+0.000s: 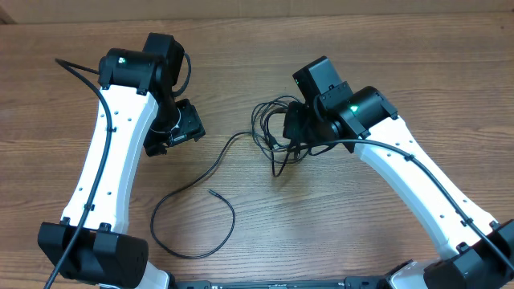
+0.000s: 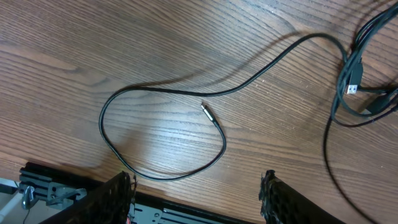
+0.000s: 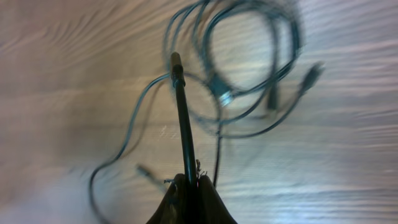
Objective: Untangle cables
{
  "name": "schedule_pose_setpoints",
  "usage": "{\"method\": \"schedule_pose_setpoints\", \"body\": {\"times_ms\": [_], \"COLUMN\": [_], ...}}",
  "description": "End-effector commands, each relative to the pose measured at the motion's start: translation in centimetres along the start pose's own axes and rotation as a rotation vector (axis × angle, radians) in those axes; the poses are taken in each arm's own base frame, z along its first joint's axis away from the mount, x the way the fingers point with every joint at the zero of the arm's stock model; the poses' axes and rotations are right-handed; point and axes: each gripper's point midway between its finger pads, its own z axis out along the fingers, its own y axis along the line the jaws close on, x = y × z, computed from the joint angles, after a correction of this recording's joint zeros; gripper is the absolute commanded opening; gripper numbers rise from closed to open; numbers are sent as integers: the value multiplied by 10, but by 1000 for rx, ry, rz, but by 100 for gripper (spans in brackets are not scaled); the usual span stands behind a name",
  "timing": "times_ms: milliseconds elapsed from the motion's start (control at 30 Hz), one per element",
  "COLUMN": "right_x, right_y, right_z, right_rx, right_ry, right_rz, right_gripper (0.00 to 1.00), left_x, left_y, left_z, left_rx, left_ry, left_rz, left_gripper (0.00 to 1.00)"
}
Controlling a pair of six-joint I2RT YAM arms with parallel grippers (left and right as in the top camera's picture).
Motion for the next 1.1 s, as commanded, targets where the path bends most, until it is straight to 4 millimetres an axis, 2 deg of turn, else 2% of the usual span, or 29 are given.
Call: {"method": "schedule_pose_setpoints", "body": {"times_ms": [0,167,300,533,667,833,900,1000,1067], "right_x": [22,46,46,38,45,66,67,66,65], "right_y": [32,56,54,31,29,31,31,29,27], "right_z": [-5,-11,-10,-4,-2,5,6,9,11], "right_rx": [-137,-268,-255,-121,-120,-138,-133,-116,-104], "right_ry": [101,192,189,141,170,240,243,237,233], "right_rz": [-40,-190,-188,-161,-160,-170,-174,-174,-174], "right_gripper": [4,4,7,9,10,10,15,35,43], "left_x": [-3,-3,-3,-1,1,2,2,3,4], "left_y": [-2,-2,-2,-1,0,1,1,2,2], "left_z": [-4,-4,-4,-1,5,14,16,17,18], "left_rx": [2,2,1,-6,-15,-23,-24,-27,-29], "left_ry": [-15,-16,-15,-4,8,21,24,28,32], "left_rz": [20,20,20,39,45,45,44,45,45], "left_gripper": [68,69,69,69,69,69,69,69,69]}}
